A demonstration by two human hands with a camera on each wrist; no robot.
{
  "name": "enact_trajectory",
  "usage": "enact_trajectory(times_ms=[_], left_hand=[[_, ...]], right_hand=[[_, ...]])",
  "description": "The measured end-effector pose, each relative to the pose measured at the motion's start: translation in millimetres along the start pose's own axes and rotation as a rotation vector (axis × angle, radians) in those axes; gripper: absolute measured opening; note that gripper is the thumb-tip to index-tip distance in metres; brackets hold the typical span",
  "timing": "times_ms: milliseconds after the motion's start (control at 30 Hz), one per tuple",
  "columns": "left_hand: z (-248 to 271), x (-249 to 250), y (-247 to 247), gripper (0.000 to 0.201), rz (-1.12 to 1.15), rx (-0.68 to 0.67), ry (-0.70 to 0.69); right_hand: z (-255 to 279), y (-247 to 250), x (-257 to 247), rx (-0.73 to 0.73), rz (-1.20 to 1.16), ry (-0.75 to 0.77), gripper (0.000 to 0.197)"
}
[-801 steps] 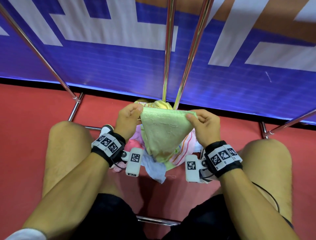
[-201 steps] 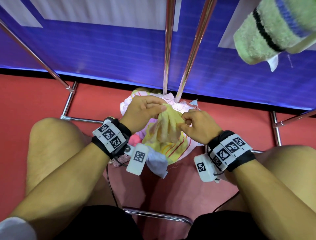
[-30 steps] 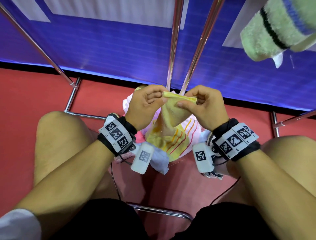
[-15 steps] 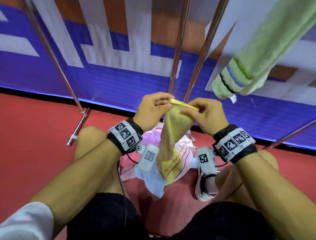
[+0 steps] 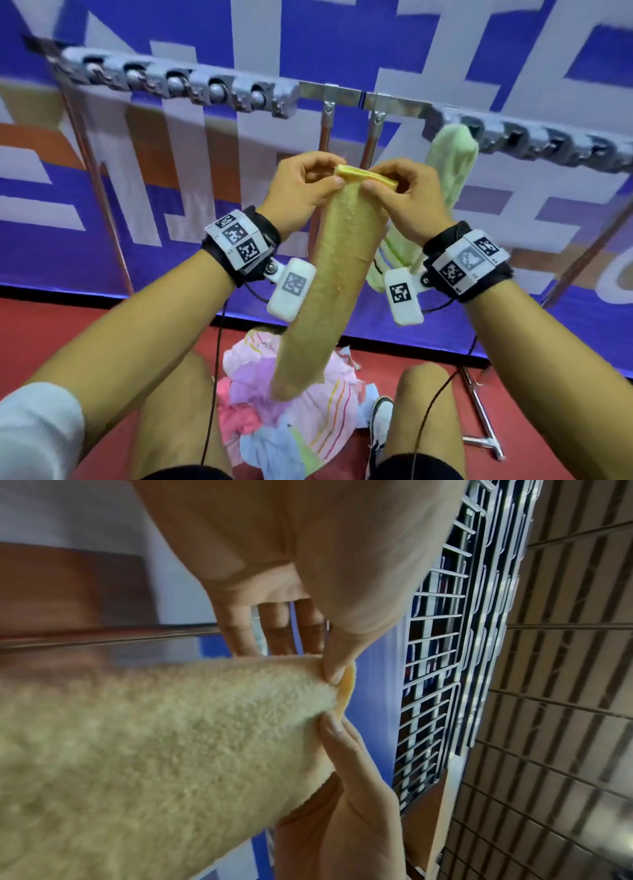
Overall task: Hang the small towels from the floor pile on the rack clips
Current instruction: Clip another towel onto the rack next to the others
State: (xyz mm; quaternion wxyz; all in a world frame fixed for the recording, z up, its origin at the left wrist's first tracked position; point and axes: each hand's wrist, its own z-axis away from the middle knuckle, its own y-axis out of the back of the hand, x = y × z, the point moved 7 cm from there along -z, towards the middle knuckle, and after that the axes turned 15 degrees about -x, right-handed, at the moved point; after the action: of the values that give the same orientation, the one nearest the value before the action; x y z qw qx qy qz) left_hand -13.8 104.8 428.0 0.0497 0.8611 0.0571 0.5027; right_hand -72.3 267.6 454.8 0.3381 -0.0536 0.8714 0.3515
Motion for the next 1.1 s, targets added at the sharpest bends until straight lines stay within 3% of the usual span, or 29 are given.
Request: enact_trajectory(times_ms=[200, 400, 567, 600, 667, 733, 833, 933, 1000, 1100], left_hand=[[-33.1, 60.5, -1.3, 0.021, -0.057, -0.035, -0.106], [-41.8, 71.0, 12.5, 0.017, -0.084, -0.019, -0.117], [-50.2, 65.1, 2.9, 0.01, 0.151, -0.077, -0.055], [-51.6, 59.5, -1.8, 0.016, 0.198, -0.102, -0.034], [-54.4, 42.5, -14.1, 0.04, 0.214, -0.192, 0.013], [-51.9, 22.6, -28.8, 0.05, 0.169, -0.28, 0.113], [-46.6, -9.7, -47.1, 0.044, 0.187, -0.336, 0.23], [-43.0, -29.8, -50.4, 0.051, 0.126, -0.368, 0.254], [-43.0, -33.3, -47.5, 0.027, 0.092, -0.397, 0.263], [-46.3, -32.6, -42.0, 0.035, 0.061, -0.406, 0.255]], right_hand=[[-27.3, 19.0, -45.0, -0.011, -0.04, 0.021, 0.021], [-49.0, 27.1, -70.6, -0.085, 0.085, 0.043, 0.02], [-65.0, 39.3, -81.5, -0.082, 0.187, 0.085, 0.017], [-67.8, 43.0, -81.2, -0.073, 0.193, 0.085, 0.014], [-73.0, 53.1, -80.3, -0.043, 0.216, 0.07, 0.015], [-76.7, 66.2, -80.5, 0.003, 0.223, 0.041, 0.015], [-77.8, 93.1, -81.5, 0.082, 0.236, 0.002, 0.014], [-72.9, 125.0, -72.9, 0.176, 0.231, -0.063, 0.016], [-65.4, 146.7, -63.4, 0.246, 0.22, -0.103, 0.018], [-51.7, 174.7, -46.3, 0.339, 0.18, -0.174, 0.017]])
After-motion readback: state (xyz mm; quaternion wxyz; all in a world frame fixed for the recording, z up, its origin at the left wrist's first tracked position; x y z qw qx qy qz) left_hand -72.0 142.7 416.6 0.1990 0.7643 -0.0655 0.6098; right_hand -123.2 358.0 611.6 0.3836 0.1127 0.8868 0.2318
